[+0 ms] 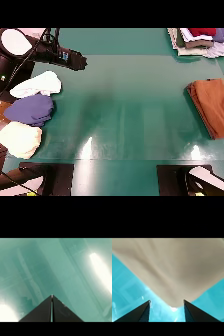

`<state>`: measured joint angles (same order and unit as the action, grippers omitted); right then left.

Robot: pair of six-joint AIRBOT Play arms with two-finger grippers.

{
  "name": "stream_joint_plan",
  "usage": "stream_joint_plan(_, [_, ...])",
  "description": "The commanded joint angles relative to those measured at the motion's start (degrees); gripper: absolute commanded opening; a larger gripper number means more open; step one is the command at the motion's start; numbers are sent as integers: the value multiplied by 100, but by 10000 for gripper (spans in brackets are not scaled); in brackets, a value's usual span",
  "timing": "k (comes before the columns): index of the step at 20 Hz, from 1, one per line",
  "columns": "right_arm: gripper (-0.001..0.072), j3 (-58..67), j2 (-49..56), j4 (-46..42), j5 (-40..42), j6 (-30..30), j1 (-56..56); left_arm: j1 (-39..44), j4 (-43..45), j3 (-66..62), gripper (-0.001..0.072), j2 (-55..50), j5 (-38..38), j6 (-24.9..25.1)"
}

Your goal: Fold the shirts.

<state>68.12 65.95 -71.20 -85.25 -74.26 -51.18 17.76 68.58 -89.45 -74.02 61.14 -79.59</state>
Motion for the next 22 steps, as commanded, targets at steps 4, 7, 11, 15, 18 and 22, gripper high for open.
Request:
stream_joint_plan(4, [483,205,-103,1054,-245,-313,-83,0,17,0,29,-2,-90,17])
stream_joint_plan(7, [483,374,-103,1974,-404,-330,798,0,20,0,29,0,7,9])
stream_joint_plan(11, [402,601,-103,2120,-474,-328,2586,0,0,-2,30,0,-179,9])
stream_joint_plan(15, [15,654,-98,1998,-358,-271,3998,0,-2,-2,29,0,-546,9])
stream_joint_plan(18, [14,654,-98,2000,-321,-267,4522,0,-2,-2,30,0,-721,9])
stream_joint_plan(22, [15,654,-98,2011,-356,-267,4669,0,-2,-2,29,0,-931,9])
